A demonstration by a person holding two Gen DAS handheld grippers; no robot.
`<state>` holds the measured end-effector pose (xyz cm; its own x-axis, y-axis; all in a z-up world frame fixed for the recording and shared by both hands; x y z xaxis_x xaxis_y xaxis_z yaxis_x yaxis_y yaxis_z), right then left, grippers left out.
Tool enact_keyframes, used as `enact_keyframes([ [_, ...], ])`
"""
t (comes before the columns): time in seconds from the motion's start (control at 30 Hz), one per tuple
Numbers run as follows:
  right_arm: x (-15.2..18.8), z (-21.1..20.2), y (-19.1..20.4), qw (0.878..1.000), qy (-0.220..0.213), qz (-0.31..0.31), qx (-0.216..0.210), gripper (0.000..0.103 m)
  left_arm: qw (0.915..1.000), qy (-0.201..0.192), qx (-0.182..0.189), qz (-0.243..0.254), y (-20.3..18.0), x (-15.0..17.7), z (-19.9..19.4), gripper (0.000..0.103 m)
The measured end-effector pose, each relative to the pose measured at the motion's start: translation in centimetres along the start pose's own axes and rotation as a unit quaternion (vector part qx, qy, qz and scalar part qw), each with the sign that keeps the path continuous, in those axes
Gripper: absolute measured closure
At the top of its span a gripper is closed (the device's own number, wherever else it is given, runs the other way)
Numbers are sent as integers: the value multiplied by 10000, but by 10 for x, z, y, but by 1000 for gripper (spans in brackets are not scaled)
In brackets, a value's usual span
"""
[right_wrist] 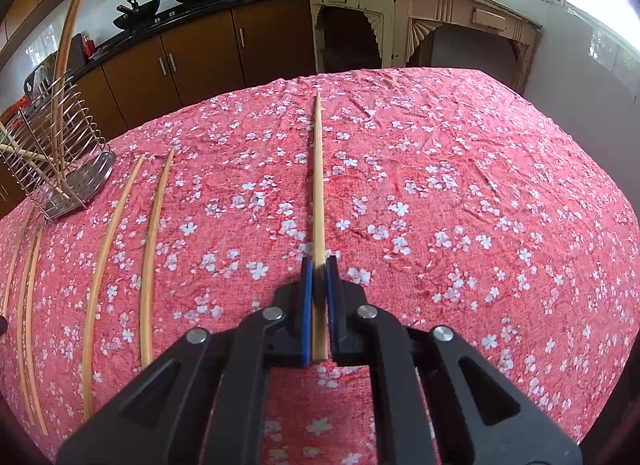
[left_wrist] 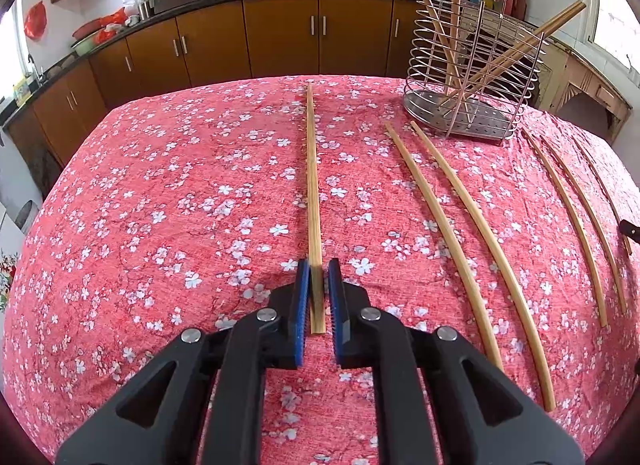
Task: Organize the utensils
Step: 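Close the left tool on the chopstick between its fingers, then lift both held chopsticks upright and carry them over the wire holder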
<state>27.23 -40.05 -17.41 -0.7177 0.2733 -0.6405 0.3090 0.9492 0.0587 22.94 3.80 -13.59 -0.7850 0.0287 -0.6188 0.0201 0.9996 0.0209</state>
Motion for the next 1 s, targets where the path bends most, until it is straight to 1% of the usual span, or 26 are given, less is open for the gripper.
enact_keyframes([
  [0.27,2,-1,3,9998,4,-125,174,95,10000,3,-34,63,-1,-1,1,92],
  [0.4,3,-2,3,9998,4,-102,142,95,9998,6,-129,169,-6,-1,2,92],
  [0.5,3,-3,3,9999,-12,-97,131,95,9997,0,-121,192,-7,-1,2,95],
  [0.6,3,-5,-1,10000,-47,-4,62,96,9998,-18,-67,191,-8,-1,2,96],
  [0.8,2,-23,0,9992,-388,-71,-12,96,9990,-284,-108,342,-9,1,-11,96],
  [0.87,0,-32,2,9986,-525,-70,-53,96,9987,-355,-117,345,-8,0,-16,96],
  [1.0,-7,-54,5,9961,-866,-124,-118,96,9975,-626,-93,316,-2,-3,-33,96],
])
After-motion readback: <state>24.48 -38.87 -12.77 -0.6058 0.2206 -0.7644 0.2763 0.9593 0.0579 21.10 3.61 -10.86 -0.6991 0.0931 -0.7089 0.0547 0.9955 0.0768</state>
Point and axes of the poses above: each gripper's, at about its wrist camera, not at the fingertips, and z roughly the way its jaws point, y to its left, x to its underside, the point moved 2 cm from there along z, roughly the way its jaws point, and after that the axes turned 1 degree about y, right-handed, at the moved point
